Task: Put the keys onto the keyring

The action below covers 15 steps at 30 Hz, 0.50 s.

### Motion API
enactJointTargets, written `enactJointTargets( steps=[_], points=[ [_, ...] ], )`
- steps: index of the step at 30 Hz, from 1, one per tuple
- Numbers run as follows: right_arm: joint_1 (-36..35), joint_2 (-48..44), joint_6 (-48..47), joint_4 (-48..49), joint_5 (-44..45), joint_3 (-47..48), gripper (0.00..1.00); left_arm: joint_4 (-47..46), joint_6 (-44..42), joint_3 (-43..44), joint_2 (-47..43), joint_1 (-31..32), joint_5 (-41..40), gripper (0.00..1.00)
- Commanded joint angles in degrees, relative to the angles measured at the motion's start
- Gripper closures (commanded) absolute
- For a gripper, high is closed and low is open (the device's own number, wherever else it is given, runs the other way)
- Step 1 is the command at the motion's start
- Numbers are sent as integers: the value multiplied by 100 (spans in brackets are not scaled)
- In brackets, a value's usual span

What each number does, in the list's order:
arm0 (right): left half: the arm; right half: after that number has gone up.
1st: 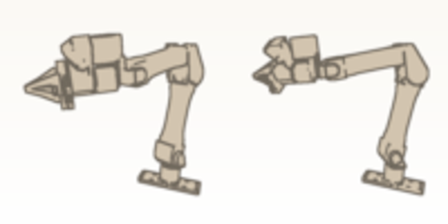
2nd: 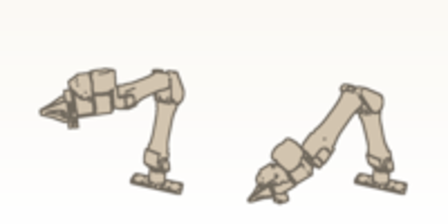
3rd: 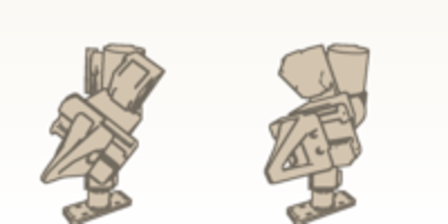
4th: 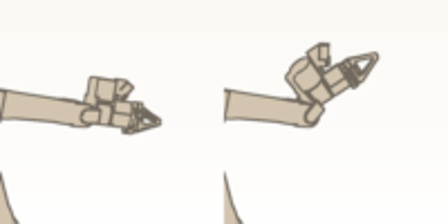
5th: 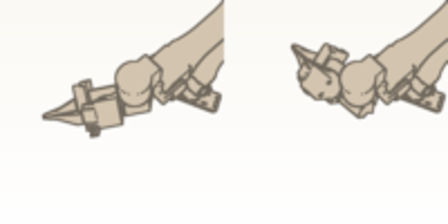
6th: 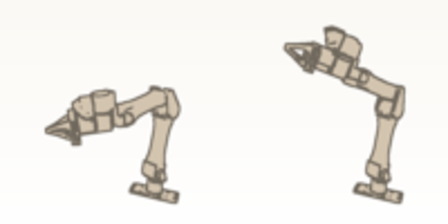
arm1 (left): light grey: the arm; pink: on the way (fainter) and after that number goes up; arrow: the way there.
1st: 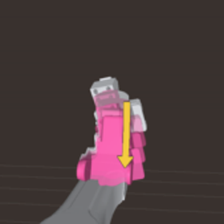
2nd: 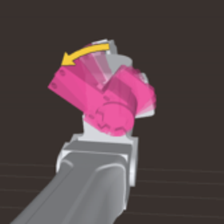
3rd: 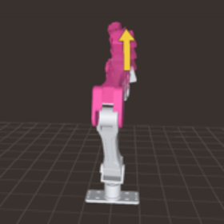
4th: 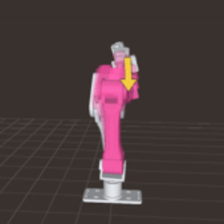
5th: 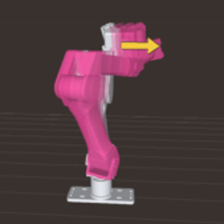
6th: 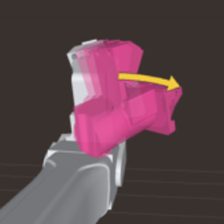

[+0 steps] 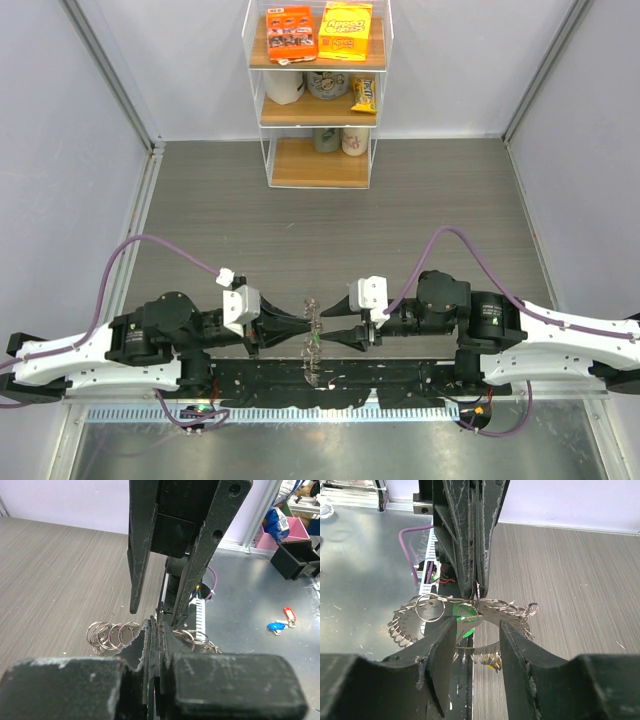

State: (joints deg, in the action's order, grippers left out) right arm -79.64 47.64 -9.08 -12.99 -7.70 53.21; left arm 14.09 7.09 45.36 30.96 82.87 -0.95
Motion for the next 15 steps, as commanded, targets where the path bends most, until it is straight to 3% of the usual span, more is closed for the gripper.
enactJointTargets(
  steps=[1, 15],
  points=[
    [-61, 26, -41, 245, -170, 286, 55, -618, 29, 16, -116, 27, 77, 100],
    [-122, 97, -15, 447, -108, 313, 59, -644, 20, 16, -117, 19, 236, 100]
  ],
)
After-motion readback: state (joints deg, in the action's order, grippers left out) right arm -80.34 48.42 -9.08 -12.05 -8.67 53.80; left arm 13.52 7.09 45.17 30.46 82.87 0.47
